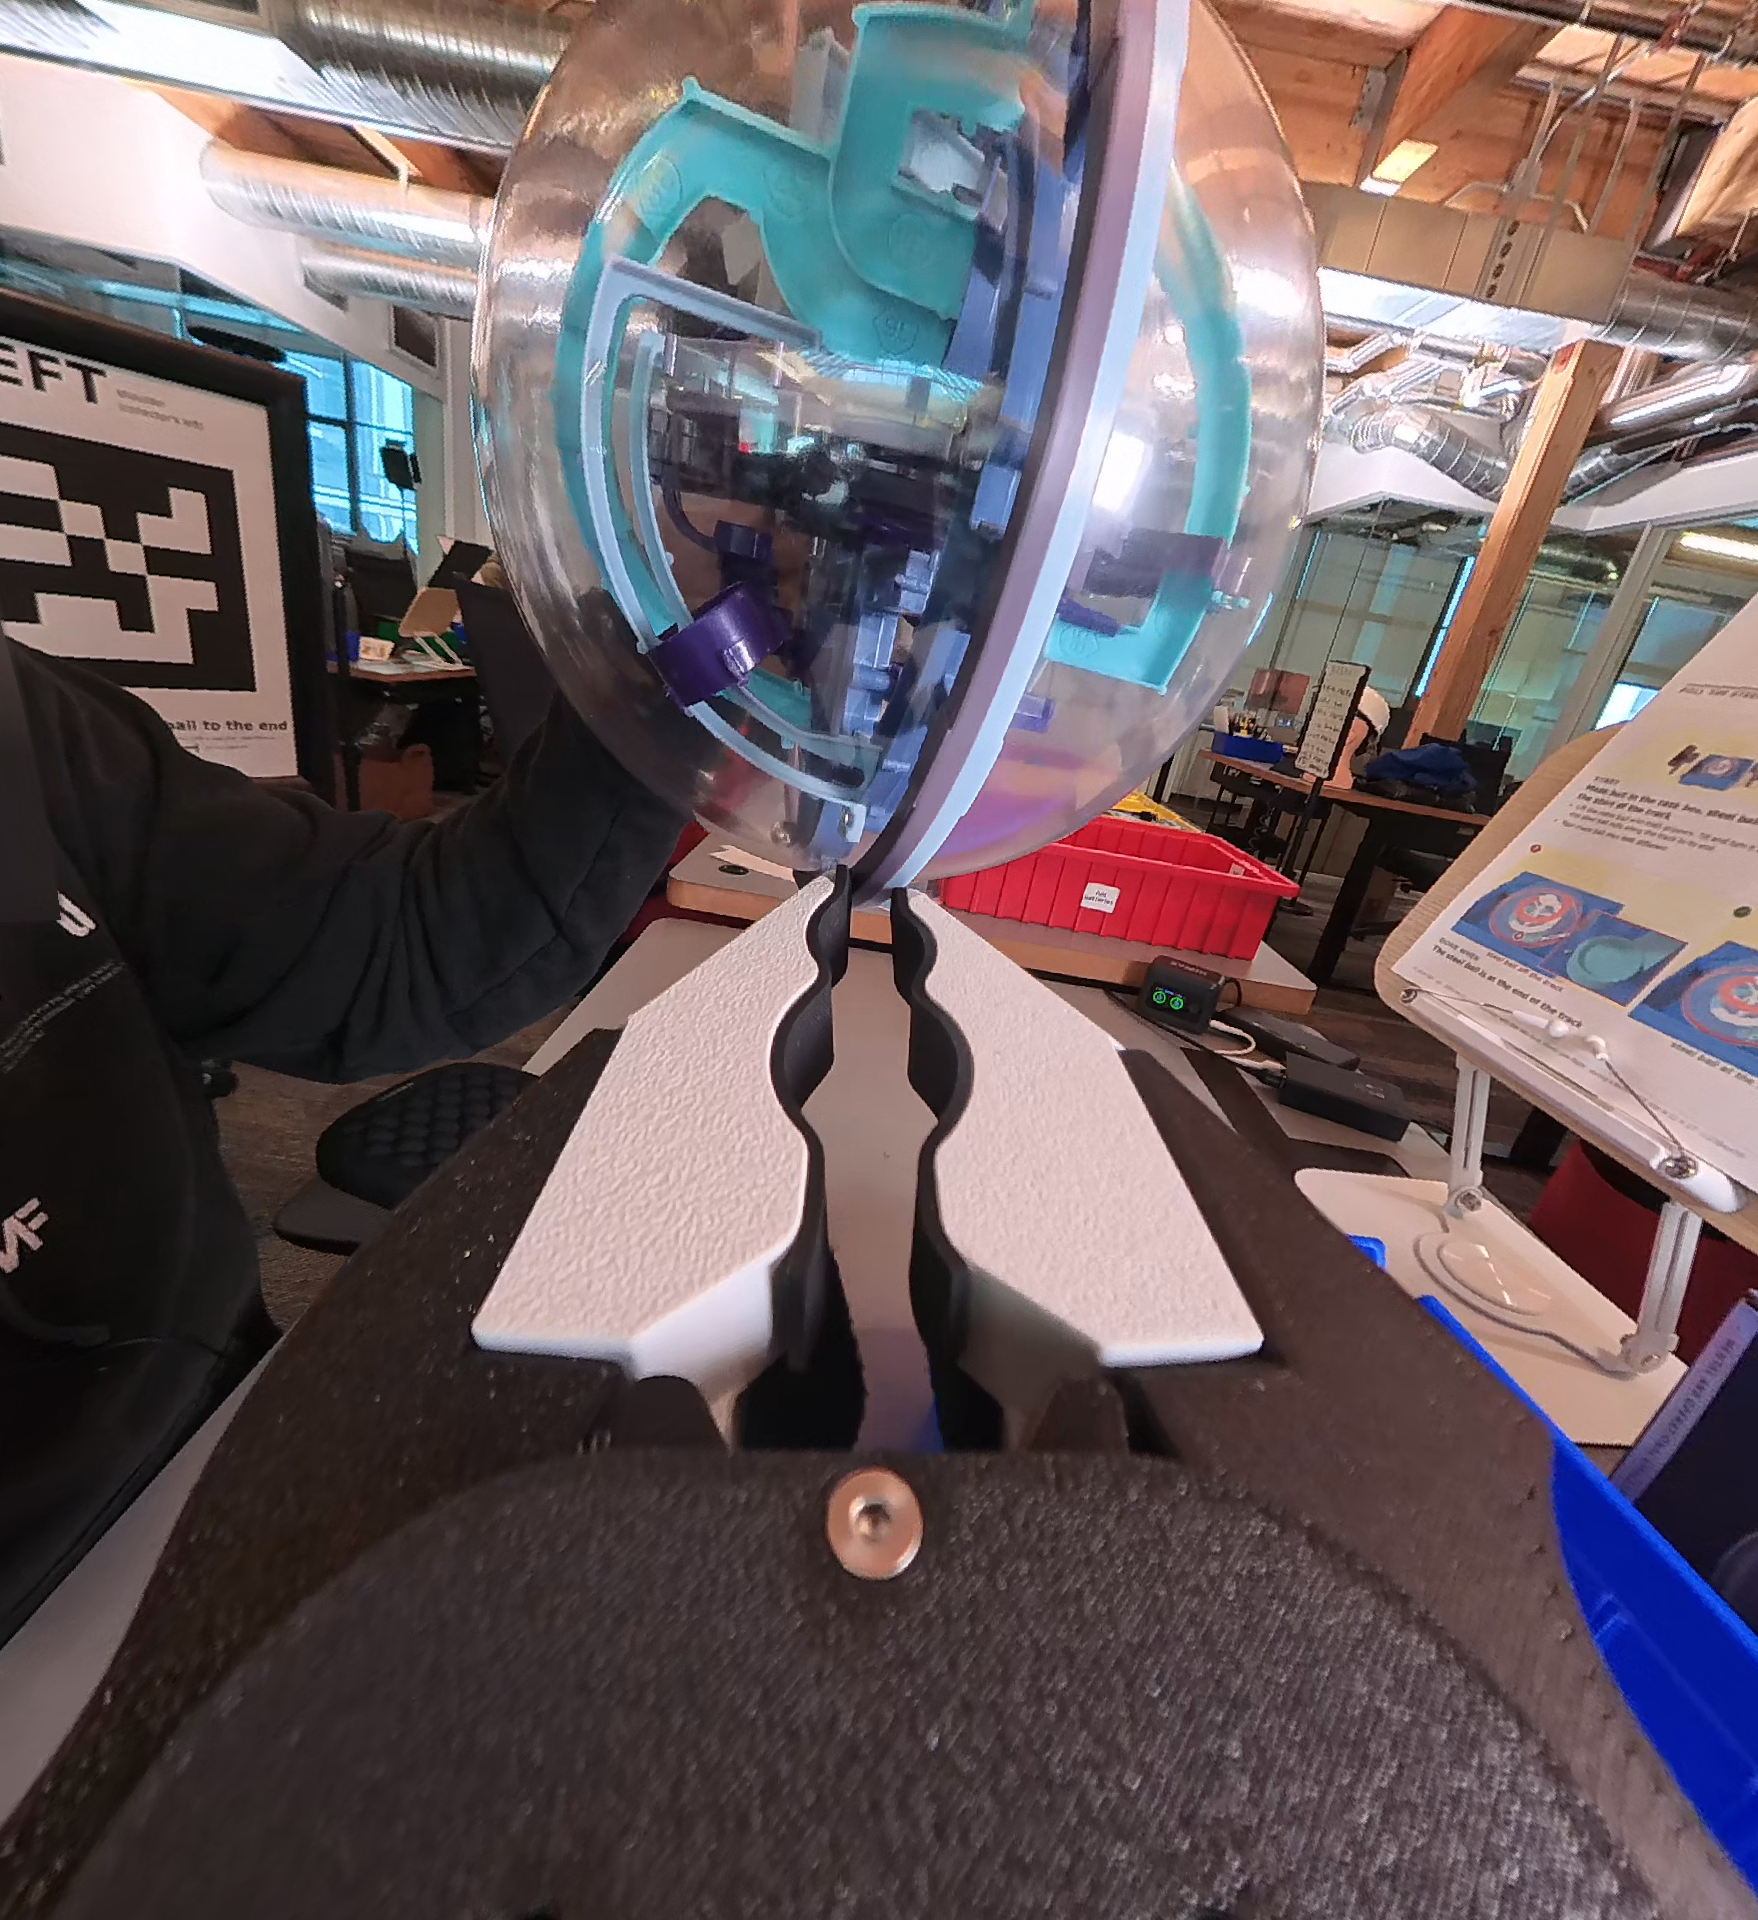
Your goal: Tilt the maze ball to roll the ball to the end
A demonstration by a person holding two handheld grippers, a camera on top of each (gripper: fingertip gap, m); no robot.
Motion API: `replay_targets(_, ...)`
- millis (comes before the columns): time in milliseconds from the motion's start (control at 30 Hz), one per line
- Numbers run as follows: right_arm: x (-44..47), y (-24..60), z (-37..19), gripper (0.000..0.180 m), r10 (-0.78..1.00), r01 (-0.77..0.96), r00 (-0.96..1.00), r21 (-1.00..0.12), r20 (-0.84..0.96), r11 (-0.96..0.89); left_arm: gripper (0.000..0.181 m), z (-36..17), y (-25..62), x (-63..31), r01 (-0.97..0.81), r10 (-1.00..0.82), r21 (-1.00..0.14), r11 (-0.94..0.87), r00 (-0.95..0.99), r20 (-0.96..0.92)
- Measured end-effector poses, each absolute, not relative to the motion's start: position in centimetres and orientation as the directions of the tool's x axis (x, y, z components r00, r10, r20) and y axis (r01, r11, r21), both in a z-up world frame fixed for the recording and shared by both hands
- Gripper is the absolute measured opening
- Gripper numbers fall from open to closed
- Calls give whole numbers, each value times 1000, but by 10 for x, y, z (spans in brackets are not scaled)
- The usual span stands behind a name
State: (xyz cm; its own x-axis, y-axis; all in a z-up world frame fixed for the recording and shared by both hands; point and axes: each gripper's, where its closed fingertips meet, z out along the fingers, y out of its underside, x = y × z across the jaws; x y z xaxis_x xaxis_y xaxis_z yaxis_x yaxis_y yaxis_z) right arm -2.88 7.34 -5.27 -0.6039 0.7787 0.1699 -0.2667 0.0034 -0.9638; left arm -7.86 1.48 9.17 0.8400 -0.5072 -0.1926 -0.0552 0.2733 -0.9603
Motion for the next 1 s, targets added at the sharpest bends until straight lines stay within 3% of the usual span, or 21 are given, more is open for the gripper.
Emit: replay_targets(1000, -47, 65, -92, 5, 735, -126, -677, -989, 34, -71, 7, 52, 25, -117, 55, -488, -981, 187, 872, -44)
